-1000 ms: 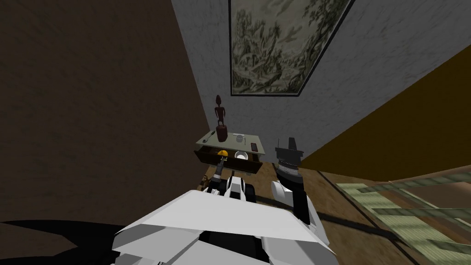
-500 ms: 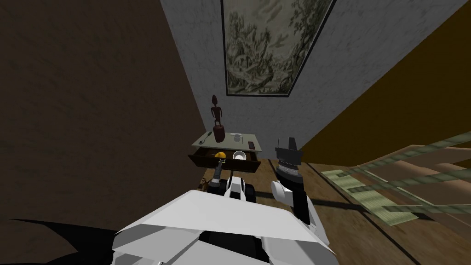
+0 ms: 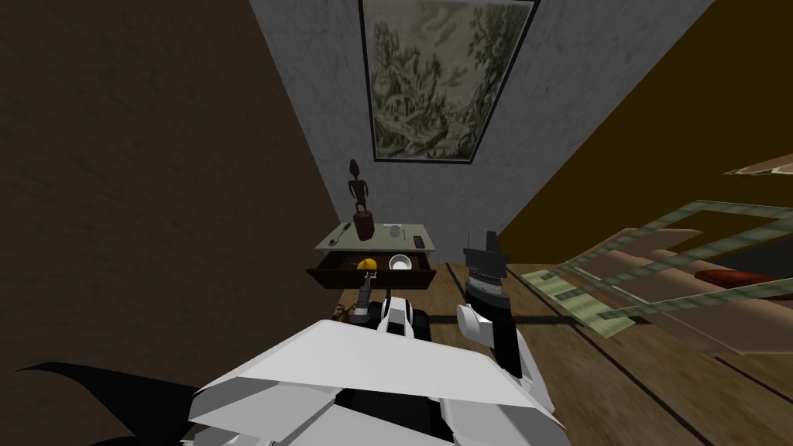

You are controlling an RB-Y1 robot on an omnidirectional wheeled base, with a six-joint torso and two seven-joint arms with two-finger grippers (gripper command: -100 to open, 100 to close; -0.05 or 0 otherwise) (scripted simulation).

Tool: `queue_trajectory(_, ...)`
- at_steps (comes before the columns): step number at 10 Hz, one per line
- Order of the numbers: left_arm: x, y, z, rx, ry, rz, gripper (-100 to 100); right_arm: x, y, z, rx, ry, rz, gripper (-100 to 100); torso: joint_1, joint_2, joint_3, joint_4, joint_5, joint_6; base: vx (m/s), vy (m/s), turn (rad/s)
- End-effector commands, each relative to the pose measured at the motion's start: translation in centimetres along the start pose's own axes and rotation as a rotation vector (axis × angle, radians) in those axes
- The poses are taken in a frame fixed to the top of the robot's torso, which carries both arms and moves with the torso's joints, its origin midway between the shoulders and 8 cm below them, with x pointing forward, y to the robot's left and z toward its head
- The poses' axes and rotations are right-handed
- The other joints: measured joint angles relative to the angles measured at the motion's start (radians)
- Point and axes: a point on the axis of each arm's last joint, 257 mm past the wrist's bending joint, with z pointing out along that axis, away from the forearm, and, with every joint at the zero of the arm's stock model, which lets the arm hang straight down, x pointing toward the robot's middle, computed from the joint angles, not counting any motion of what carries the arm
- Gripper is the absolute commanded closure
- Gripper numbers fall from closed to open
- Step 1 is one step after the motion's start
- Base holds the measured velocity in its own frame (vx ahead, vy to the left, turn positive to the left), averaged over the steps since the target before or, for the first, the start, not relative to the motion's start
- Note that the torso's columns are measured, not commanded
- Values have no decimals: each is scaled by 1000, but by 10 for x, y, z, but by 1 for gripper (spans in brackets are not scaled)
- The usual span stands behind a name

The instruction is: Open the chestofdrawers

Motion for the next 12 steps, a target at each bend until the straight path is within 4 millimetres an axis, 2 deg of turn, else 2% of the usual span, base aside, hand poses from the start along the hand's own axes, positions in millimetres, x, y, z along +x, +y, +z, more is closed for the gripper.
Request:
queue_trajectory(1,-6,1,-14,-21,-45,1,100,0,0,0,0,0,0,0,1,0,0,-1,1,0,-26,27,-134)
queue_trajectory(2,-4,-3,-2,-13,-39,4,-100,0,0,0,0,0,0,0,2,-1,0,-1,1,-1,-39,11,-29)
queue_trajectory(3,-3,-6,7,-14,-44,6,-100,0,0,0,0,0,0,0,3,0,0,-1,0,-2,-69,14,-3)
queue_trajectory(4,-3,-6,7,-14,-44,6,-100,0,0,0,0,0,0,0,4,2,1,0,0,-2,-54,7,-4)
queue_trajectory(7,-1,-14,32,-19,-52,9,-100,0,0,0,0,0,0,0,4,1,0,1,0,-2,-61,2,-16)
queue_trajectory(8,-1,-15,33,-16,-53,7,-100,0,0,0,0,0,0,0,4,2,1,1,0,-2,-52,13,-5)
queue_trajectory(11,2,-26,57,-19,-54,10,-100,0,0,0,0,0,0,0,4,1,0,0,0,-2,-64,12,-15)
queue_trajectory(12,3,-28,58,-15,-55,7,-100,0,0,0,0,0,0,0,4,2,1,0,0,-2,-54,9,-6)
